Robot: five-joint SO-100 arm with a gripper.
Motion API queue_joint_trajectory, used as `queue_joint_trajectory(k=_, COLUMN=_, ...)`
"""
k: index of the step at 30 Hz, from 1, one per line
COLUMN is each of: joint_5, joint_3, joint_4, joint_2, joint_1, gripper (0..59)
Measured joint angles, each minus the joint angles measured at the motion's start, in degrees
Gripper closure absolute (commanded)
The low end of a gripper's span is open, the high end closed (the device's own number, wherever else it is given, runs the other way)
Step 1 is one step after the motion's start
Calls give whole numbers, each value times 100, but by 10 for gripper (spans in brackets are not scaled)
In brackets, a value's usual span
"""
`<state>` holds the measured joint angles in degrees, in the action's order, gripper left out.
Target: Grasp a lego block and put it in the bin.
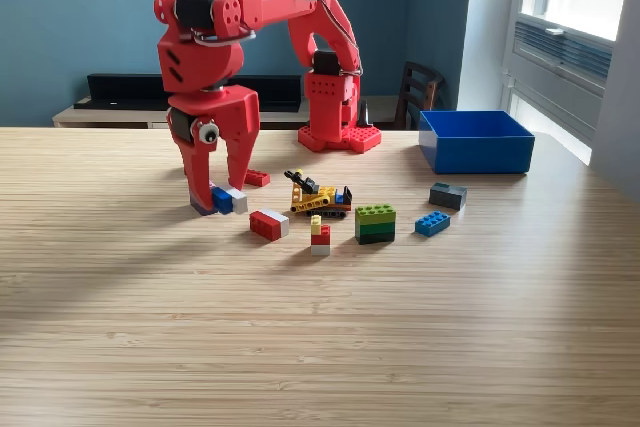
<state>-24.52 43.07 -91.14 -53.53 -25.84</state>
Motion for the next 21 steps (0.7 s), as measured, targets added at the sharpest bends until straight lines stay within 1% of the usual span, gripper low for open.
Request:
queue_joint_trajectory(k=4, joint_5=246, joint_3=-149, joint_4=-158, joint_2=-211, joint_1=97, gripper=586)
queue_joint_trajectory(k=6, joint_5=360, joint_3=26, joint_4=-176, joint_2=-571, joint_1=264, gripper=586)
queue_joint_trajectory(k=15, joint_5=712, joint_3=1969, joint_4=-176, joint_2=-2461, joint_1=1749, gripper=586)
queue_joint_trajectory(k=18, joint_5=703, joint_3=2681, joint_4=-176, joint_2=-3085, joint_1=2584, gripper=586)
queue_joint_trajectory(k=21, joint_5=694, joint_3=3226, joint_4=-176, joint_2=-3568, joint_1=3489, gripper=586)
